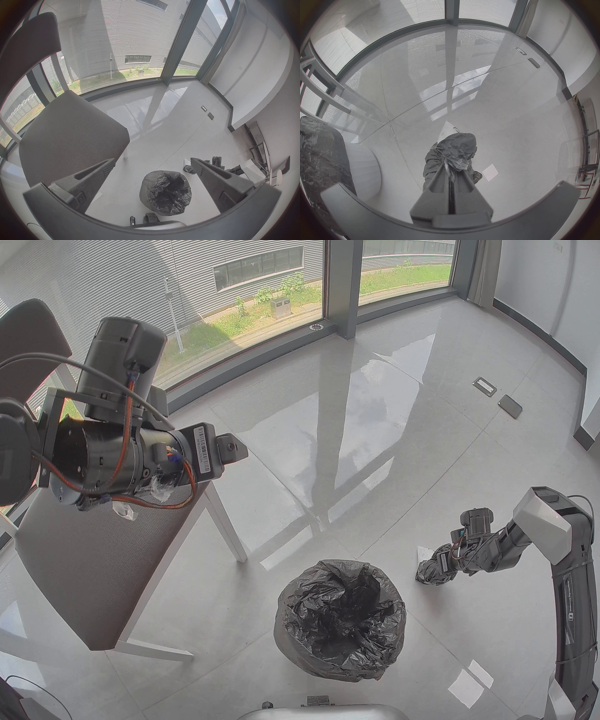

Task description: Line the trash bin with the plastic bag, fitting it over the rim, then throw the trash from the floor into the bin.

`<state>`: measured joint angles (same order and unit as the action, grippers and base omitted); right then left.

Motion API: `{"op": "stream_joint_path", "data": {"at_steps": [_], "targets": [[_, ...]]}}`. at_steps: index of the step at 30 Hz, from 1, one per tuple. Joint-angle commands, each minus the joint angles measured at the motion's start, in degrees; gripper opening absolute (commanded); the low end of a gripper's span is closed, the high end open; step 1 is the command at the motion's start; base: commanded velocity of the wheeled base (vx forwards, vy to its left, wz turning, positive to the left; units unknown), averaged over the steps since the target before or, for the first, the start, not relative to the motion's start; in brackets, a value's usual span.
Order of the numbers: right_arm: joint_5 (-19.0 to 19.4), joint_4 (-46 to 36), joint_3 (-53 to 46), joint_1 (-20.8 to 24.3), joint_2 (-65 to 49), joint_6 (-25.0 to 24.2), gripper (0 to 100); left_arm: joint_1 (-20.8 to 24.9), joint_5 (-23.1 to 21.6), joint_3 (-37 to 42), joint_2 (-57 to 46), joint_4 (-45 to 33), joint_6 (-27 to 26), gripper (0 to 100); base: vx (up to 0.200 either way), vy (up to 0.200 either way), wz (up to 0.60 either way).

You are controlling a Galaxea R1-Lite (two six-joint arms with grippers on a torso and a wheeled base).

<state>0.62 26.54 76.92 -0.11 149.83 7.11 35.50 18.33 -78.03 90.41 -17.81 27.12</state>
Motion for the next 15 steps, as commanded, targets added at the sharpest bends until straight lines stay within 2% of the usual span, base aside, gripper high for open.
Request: {"op": "stream_joint_path", "data": {"at_steps": [1, 5, 10, 15], "targets": [[-0.01, 0.36, -2.83, -0.15, -2.97, 0.36, 0, -0.08, 0.12, 0.16, 0.03, -0.03, 0.03, 100, 0.000, 0.000, 0.00], [-0.01, 0.53, -7.49, 0.29, -10.35, 1.24, 0, -0.25, 0.21, 1.66, -0.05, -0.03, 0.12, 100, 0.000, 0.000, 0.00], [0.17, 0.53, -14.08, 2.31, -25.12, 1.42, 0, -1.31, 0.21, 5.70, -0.58, 0.06, 0.03, 100, 0.000, 0.000, 0.00], [1.58, 0.44, -18.39, 7.32, -38.92, 1.33, 0, -1.84, 0.30, 9.83, -1.20, 0.06, 0.12, 100, 0.000, 0.000, 0.00]]}}
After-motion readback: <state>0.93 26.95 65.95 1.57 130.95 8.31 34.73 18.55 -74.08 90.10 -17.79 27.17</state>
